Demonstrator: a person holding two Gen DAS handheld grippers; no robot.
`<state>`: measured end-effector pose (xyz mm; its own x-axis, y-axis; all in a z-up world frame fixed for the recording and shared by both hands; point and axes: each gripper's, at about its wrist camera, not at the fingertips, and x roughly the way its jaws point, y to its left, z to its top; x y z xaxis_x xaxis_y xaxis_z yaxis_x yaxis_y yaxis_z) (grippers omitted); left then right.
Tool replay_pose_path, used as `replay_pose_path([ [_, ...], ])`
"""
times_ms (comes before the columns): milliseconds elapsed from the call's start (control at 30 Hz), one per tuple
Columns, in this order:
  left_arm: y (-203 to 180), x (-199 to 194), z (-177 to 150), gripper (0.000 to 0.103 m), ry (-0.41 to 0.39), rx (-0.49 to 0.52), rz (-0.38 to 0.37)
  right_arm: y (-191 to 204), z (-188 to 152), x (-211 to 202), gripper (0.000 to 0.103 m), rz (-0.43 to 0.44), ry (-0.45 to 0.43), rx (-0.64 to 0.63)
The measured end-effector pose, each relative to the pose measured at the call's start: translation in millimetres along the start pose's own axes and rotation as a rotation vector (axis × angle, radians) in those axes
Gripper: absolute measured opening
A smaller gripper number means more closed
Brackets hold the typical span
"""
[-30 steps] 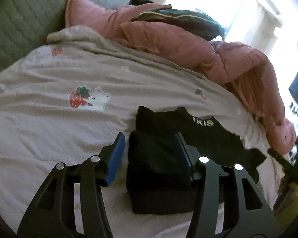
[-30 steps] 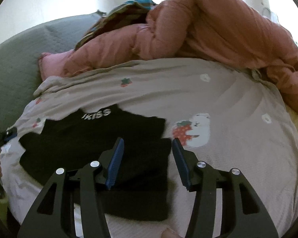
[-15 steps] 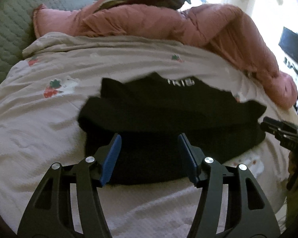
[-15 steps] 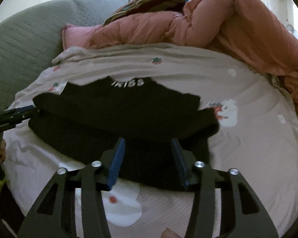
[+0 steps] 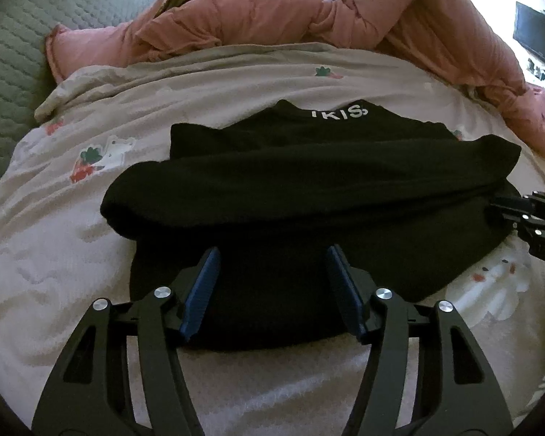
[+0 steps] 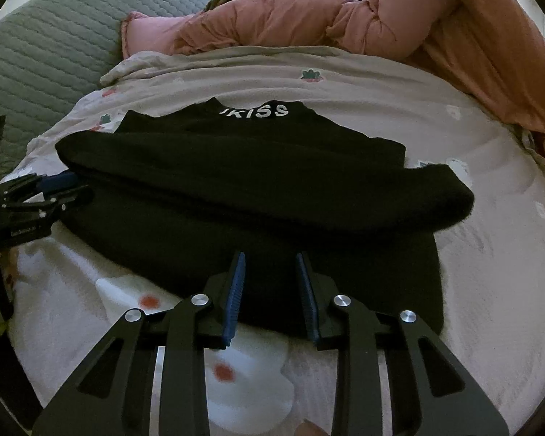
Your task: Fold small clothes
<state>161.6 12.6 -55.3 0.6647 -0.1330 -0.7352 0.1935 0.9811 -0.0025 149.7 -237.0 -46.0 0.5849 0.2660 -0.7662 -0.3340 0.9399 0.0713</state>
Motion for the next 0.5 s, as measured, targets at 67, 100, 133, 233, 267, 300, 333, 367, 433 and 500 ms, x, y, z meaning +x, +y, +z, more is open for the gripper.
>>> replay_pose_path([
  [67, -0.5, 2.6, 3.7, 0.056, -0.001, 0.011, 0.004, 0.1, 4.8, 5.0, 0.028, -0.004, 0.002, -0.004],
  [100, 0.3, 3.5, 5.5, 0.056, 0.0, 0.009, 0.003, -0.8, 6.1, 6.9, 0.028, -0.002, 0.003, -0.003],
  [133, 1.1, 4.6, 7.5, 0.056, 0.0, 0.005, 0.0, -1.6, 8.0, 8.6, 0.028, -0.002, 0.004, -0.002],
  [233, 4.2, 11.3, 16.4, 0.057, 0.009, -0.003, -0.009, -2.8, 14.9, 14.6, 0.028, -0.01, 0.004, -0.008],
  [267, 5.9, 14.1, 19.1, 0.058, 0.013, -0.011, -0.014, -3.7, 18.2, 16.7, 0.028, -0.011, 0.005, -0.008],
  [300, 7.4, 16.4, 21.8, 0.058, 0.018, -0.021, -0.023, -4.7, 20.9, 18.8, 0.028, -0.012, 0.006, -0.008],
  [333, 8.6, 18.2, 24.5, 0.058, 0.021, -0.029, -0.03, -6.0, 24.2, 21.1, 0.028, -0.014, 0.007, -0.008],
  [367, 9.6, 20.3, 27.0, 0.058, 0.023, -0.035, -0.034, -7.4, 27.9, 23.4, 0.027, -0.016, 0.007, -0.008],
  [433, 13.0, 26.8, 35.1, 0.058, 0.031, -0.054, -0.045, -11.3, 37.4, 29.3, 0.027, -0.022, 0.009, -0.001],
  [500, 15.6, 32.8, 42.0, 0.058, 0.039, -0.072, -0.057, -15.0, 45.7, 33.9, 0.027, -0.025, 0.005, 0.007],
])
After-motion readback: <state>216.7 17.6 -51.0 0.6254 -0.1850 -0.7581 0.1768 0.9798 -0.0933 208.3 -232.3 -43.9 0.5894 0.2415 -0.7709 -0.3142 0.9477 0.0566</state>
